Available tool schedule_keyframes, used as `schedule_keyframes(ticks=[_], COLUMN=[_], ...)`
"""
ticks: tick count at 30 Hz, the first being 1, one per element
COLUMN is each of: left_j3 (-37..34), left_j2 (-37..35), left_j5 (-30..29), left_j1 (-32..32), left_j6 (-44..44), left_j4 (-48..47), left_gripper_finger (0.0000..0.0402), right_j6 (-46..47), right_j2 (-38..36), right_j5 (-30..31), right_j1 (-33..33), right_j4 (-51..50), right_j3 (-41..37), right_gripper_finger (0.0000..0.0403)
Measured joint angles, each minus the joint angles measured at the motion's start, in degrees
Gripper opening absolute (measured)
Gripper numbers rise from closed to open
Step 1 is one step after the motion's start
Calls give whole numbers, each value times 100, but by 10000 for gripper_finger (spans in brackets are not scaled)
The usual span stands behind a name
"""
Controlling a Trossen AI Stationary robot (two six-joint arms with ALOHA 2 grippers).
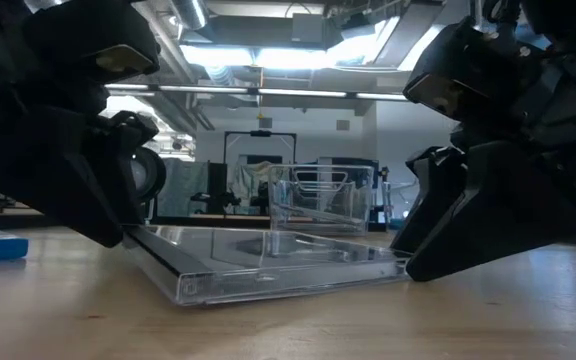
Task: Pick & place jewel cases by type
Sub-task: Put the black CD case into the left transparent bin
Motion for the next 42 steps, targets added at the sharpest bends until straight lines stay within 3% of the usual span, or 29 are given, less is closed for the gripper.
schedule_keyframes(ticks=[14,22,33,42], left_j3=[11,44,50,50], left_j2=[-143,-387,-384,-367], left_j5=[-276,-738,-953,-985], left_j1=[-263,-328,-332,-332], left_j6=[27,481,1805,1823], left_j4=[396,601,871,842], left_gripper_finger=[114,115,115,116], right_j6=[-135,-186,-417,-420], right_j2=[-12,-12,-14,-14], right_j5=[-77,-77,32,41], right_j1=[2,0,0,0], right_j4=[-7,-4,28,42], right_j3=[-1,-1,-3,-3], right_gripper_finger=[172,173,173,173])
